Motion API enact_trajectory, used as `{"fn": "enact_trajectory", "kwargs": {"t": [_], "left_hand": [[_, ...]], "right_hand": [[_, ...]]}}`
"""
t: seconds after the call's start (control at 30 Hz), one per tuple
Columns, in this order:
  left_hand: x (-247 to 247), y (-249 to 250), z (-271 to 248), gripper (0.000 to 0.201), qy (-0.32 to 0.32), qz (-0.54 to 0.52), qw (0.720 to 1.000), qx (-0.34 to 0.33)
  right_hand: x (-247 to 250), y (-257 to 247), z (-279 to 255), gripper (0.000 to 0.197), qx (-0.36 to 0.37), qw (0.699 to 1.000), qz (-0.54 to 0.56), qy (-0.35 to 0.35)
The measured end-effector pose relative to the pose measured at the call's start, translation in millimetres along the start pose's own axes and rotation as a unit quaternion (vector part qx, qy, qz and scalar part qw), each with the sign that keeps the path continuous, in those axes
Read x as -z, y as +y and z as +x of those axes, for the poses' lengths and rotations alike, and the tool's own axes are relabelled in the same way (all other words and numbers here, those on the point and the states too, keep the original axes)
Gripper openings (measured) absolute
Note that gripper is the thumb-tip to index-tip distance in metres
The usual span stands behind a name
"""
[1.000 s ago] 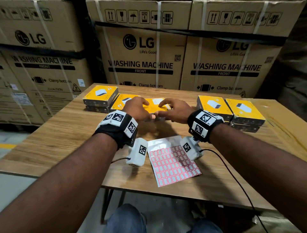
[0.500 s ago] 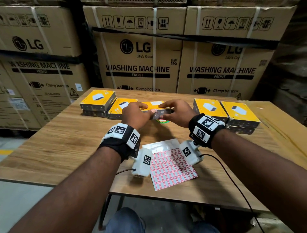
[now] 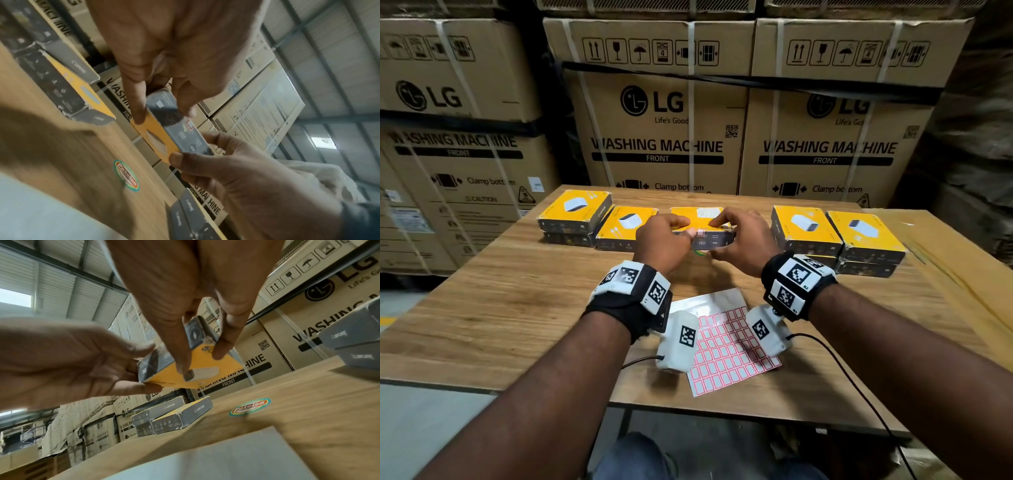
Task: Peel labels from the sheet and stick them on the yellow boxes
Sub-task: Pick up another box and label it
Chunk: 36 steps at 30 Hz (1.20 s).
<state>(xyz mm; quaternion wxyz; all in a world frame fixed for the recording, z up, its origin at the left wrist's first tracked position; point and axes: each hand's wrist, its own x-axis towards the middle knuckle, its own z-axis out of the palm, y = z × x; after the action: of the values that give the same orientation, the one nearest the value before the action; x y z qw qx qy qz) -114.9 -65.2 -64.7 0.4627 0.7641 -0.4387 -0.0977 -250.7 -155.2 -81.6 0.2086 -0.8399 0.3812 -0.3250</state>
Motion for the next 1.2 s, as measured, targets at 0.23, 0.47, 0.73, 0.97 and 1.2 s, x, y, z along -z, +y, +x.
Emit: {"fn": "enact_trajectory", "kwargs": {"t": [0.23,0.47,0.73,0.97,1.2], "left_hand": [[-7,1,-1,0.024,0.050,-0.123,0.986,0.098],[6,-6,4,0.025,0.043,-0.247,0.956,0.150],[10,-1,-2,0.020,0.015,-0.330,0.930,0.163],[34,-21,20,0.006,0.028,-0.224,0.965,0.136],[58,-21,16,0.024,-0.245,-0.164,0.937,0.189]], "right_hand": [[-2,-15,-5,0.038,0.056,0.998,-0.040,0.010],[-1,-12,-13,0.039,0.069,0.997,-0.039,0.016],[6,-8,-12,0.037,0.116,0.991,-0.054,0.041],[24,7,-12,0.039,0.178,0.983,-0.015,0.036],[30,12,-6,0.041,0.207,0.977,0.036,0.026]]}}
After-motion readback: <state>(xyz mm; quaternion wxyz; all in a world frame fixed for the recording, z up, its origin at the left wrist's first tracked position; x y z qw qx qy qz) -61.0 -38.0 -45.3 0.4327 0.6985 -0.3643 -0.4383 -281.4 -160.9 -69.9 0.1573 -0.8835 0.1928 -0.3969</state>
